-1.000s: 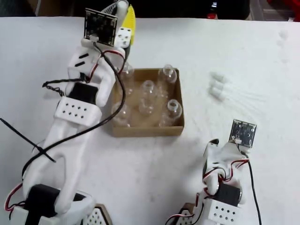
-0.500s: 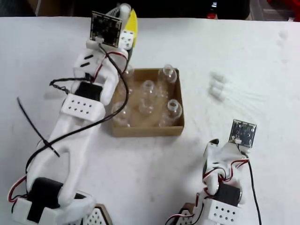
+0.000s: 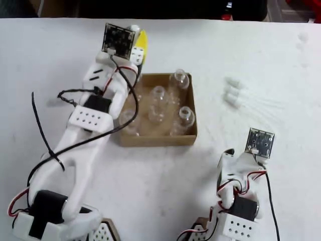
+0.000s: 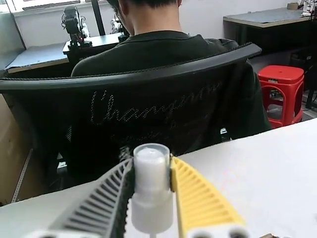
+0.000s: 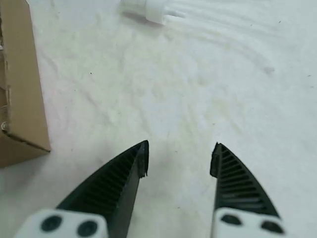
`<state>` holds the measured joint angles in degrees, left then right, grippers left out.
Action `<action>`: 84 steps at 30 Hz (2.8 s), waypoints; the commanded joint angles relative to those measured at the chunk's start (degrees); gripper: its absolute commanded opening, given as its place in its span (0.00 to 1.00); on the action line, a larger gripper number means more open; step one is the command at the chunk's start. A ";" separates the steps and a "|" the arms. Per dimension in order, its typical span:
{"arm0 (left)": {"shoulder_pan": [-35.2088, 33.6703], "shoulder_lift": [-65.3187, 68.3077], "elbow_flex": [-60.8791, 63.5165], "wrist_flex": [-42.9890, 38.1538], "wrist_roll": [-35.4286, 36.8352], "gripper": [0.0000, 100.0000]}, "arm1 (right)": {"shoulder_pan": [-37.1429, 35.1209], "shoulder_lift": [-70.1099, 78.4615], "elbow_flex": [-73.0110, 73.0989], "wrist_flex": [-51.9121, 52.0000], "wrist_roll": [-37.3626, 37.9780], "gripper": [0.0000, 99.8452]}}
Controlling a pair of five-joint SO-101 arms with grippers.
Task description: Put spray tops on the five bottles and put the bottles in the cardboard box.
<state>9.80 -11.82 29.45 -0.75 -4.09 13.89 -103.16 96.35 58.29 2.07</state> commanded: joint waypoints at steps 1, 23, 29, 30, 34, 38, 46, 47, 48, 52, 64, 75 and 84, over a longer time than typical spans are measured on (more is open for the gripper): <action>-0.84 -0.75 4.22 -8.97 -0.09 0.02 | -0.13 -0.22 0.44 0.22 -0.09 0.18; -1.54 -0.66 16.70 -15.03 5.54 0.02 | -0.13 -0.22 0.44 0.22 -0.09 0.18; -1.63 -0.75 18.29 -15.21 5.63 0.03 | -0.13 -0.22 0.44 0.22 -0.09 0.18; -1.63 -0.75 18.29 -15.12 5.63 0.05 | -0.13 -0.22 0.44 0.22 -0.09 0.18; -1.63 -0.75 18.29 -14.95 5.71 0.14 | -0.13 -0.22 0.44 0.22 -0.09 0.18; -1.63 -0.84 18.29 -14.95 5.71 0.14 | -0.13 -0.22 0.44 0.22 -0.09 0.18; -1.36 -0.92 18.02 -14.95 5.80 0.11 | -0.13 -0.22 0.44 0.22 -0.09 0.19; -1.10 -1.10 18.02 -14.95 6.42 0.11 | -0.13 -0.22 0.44 0.22 -0.09 0.19; -1.01 -1.63 18.20 -14.95 7.38 0.11 | -0.13 -0.22 0.44 0.22 -0.09 0.19; -0.48 -4.09 17.58 -10.20 8.88 0.11 | -0.13 -0.22 0.44 0.22 -0.09 0.19; -0.57 -4.53 16.70 -7.47 8.97 0.03 | -0.04 -0.22 0.44 0.22 -0.09 0.18; -0.40 -4.62 23.91 -17.49 8.09 0.02 | -0.04 -0.22 0.44 0.22 -0.09 0.18; -0.84 -4.44 29.01 -26.29 1.58 0.02 | -0.04 -0.22 0.44 0.22 -0.09 0.18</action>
<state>8.92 -14.29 58.64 -25.01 -1.36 13.89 -103.16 96.35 58.29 2.07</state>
